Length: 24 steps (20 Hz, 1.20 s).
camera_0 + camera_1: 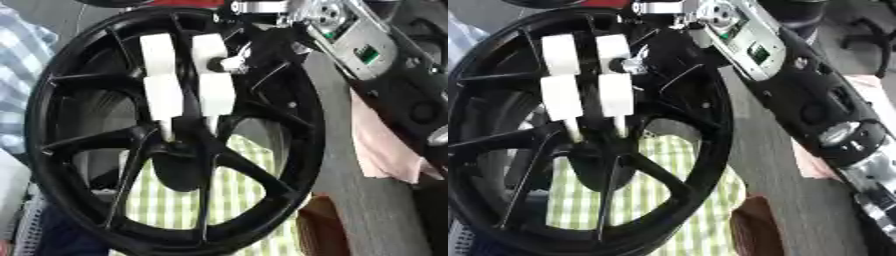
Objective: Pull the pin out of the wheel hub.
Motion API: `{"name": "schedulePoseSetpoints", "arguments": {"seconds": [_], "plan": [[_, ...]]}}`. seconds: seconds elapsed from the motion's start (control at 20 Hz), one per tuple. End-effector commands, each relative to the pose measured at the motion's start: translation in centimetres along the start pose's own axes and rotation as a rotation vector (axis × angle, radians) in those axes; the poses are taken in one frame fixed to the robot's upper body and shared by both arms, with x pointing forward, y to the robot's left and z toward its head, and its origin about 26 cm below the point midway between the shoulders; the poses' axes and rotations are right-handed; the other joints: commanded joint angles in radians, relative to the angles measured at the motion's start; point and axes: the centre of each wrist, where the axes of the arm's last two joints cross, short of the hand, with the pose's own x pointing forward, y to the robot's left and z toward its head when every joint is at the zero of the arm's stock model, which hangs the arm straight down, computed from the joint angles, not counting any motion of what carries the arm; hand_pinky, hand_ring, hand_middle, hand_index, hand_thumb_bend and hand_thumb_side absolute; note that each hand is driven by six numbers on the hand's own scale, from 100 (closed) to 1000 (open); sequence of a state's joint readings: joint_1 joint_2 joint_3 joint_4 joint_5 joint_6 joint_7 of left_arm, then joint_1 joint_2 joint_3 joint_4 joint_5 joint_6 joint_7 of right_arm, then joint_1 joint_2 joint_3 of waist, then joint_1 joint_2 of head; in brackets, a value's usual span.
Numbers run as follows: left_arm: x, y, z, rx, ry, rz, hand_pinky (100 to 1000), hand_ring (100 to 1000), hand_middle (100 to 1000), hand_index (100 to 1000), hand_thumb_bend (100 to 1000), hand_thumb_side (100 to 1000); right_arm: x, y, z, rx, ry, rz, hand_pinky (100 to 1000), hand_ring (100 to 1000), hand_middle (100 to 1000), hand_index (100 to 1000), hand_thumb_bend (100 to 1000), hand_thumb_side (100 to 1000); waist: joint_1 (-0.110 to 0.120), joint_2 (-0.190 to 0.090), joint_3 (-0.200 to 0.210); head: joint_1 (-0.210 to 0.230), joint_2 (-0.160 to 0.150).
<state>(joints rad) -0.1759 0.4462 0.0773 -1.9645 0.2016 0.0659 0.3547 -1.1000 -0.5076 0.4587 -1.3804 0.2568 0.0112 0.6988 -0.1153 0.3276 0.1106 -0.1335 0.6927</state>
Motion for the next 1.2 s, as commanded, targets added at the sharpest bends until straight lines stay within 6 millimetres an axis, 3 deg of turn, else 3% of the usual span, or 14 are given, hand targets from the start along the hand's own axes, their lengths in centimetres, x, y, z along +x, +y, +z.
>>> {"name": "schedulePoseSetpoints", "arguments": {"seconds": [0.05, 0.5, 0.75, 0.95, 1.2], "plan": [[0.60, 0.13, -0.28, -0.005, -0.022, 0.000, 717, 643, 625, 781, 100, 778, 0.65, -1.53, 0.99, -0.011, -0.010, 0.032, 885, 776, 672, 771, 341, 475, 0.004, -0.023, 0.000, 0.001, -0.004], [0.69, 0.08, -0.37, -0.007, -0.026, 0.002, 718, 644, 626, 781, 100, 778, 0.65, -1.48, 0.82, 0.003, -0.014, 0.037, 883, 772, 659, 762, 321, 414, -0.001, -0.018, 0.010, -0.008, -0.021], [0.69, 0.04, -0.39, -0.009, -0.027, 0.004, 718, 644, 625, 781, 100, 777, 0.72, -1.38, 0.71, 0.002, -0.025, 0.038, 877, 750, 603, 717, 264, 220, -0.003, -0.016, 0.012, -0.011, -0.023], [0.67, 0.04, -0.38, -0.009, -0.026, 0.004, 718, 644, 625, 781, 100, 778, 0.76, -1.39, 0.70, 0.007, -0.033, 0.043, 876, 740, 591, 708, 227, 142, -0.004, -0.014, 0.014, -0.015, -0.023], [0.64, 0.04, -0.36, -0.009, -0.024, 0.005, 718, 644, 625, 781, 100, 778, 0.97, -1.55, 0.70, -0.012, -0.053, 0.010, 873, 716, 552, 676, 163, 156, -0.005, -0.014, 0.015, -0.017, -0.020]]}}
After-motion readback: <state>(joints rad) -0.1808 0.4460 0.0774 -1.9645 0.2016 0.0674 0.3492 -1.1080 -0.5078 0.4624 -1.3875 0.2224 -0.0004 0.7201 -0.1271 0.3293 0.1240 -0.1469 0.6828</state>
